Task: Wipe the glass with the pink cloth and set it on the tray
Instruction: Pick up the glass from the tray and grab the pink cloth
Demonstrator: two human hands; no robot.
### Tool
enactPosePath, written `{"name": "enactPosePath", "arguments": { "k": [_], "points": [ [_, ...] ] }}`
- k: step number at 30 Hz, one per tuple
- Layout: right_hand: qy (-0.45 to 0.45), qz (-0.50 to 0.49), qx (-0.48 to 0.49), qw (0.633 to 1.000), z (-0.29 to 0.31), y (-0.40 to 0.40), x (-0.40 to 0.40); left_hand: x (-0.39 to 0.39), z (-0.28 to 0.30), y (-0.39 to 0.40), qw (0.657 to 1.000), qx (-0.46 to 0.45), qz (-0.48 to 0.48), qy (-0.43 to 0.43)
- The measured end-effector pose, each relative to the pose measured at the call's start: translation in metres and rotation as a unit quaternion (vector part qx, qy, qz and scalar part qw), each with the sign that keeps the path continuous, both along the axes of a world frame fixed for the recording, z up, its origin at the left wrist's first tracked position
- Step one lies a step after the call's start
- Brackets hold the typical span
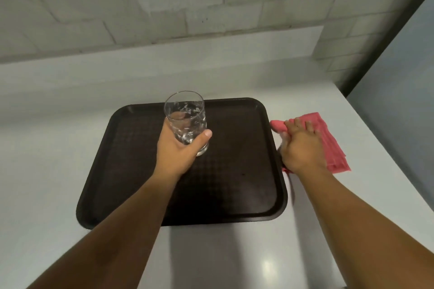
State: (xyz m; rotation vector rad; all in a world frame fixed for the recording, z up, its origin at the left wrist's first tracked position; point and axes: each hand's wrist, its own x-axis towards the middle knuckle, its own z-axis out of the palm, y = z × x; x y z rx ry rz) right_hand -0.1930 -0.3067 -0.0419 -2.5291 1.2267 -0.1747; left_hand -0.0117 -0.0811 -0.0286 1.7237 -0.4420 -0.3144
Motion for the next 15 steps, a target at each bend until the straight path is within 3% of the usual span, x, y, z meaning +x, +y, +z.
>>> {"name": "enactPosePath", "arguments": {
  "k": [3, 5, 7, 9, 10, 11, 13, 15],
  "points": [
    [-0.173, -0.067, 0.065, 0.981, 0.016, -0.002, 0.004, 0.001, 0.003, -0.004, 1.000, -0.019, 0.004, 0.011],
    [-0.277, -0.146, 0.121, 0.942, 0.037, 0.000, 0.007, 0.001, 0.009, -0.007, 0.999, -0.032, 0.010, 0.034],
    [-0.415, -0.205, 0.241, 0.853, 0.065, 0.006, 0.013, -0.001, 0.023, -0.014, 0.996, -0.052, 0.001, 0.068],
    [-0.552, -0.200, 0.374, 0.718, 0.096, 0.022, 0.022, -0.006, 0.036, -0.024, 0.991, -0.078, -0.022, 0.107],
    [-0.584, -0.175, 0.417, 0.674, 0.111, 0.034, 0.026, -0.010, 0.046, -0.030, 0.985, -0.098, -0.033, 0.137],
    [-0.597, -0.143, 0.436, 0.659, 0.123, 0.048, 0.031, -0.016, 0.059, -0.036, 0.976, -0.116, -0.044, 0.179],
    [-0.591, -0.054, 0.414, 0.690, 0.139, 0.079, 0.037, -0.028, 0.084, -0.047, 0.956, -0.119, -0.072, 0.258],
    [-0.535, 0.056, 0.332, 0.775, 0.141, 0.110, 0.040, -0.036, 0.094, -0.055, 0.939, -0.143, -0.094, 0.298]
  ]
}}
